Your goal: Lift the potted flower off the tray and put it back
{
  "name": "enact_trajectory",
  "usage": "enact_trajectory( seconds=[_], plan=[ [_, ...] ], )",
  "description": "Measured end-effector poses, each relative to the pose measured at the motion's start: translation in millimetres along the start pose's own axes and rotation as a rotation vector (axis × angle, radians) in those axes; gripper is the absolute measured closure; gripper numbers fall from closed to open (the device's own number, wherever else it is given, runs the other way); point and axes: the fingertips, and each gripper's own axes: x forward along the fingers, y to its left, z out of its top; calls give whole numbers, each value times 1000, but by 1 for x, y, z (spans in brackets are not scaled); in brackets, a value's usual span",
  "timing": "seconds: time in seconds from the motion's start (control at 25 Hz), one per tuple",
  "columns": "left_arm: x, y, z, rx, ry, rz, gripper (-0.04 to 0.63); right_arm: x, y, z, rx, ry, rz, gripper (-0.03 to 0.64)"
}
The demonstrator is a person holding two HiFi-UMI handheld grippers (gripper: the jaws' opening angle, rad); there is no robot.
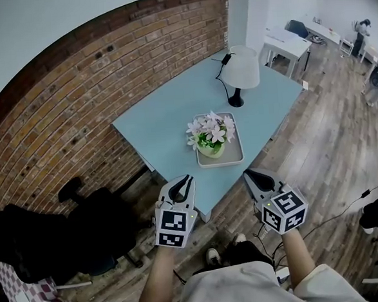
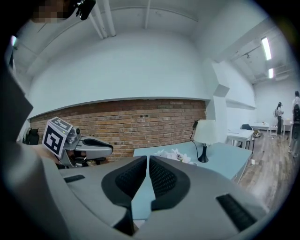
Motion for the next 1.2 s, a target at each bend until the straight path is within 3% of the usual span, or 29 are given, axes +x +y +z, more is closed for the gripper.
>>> enact_trajectory(
  seconds=[0.08, 0.44, 0.8, 1.2],
  plan=[
    [10, 2, -10, -13, 25, -17, 511, 7, -6, -4, 5, 14, -3, 566],
    [68, 0, -46, -10, 130, -105, 419, 49, -48, -39, 30, 119, 19, 400],
    [131, 5, -82, -59, 228, -187, 393, 107, -84, -80, 72, 226, 77, 354],
    [201, 27, -129, -74, 357, -208, 371, 179, -117, -133, 80, 337, 130, 316]
  ],
)
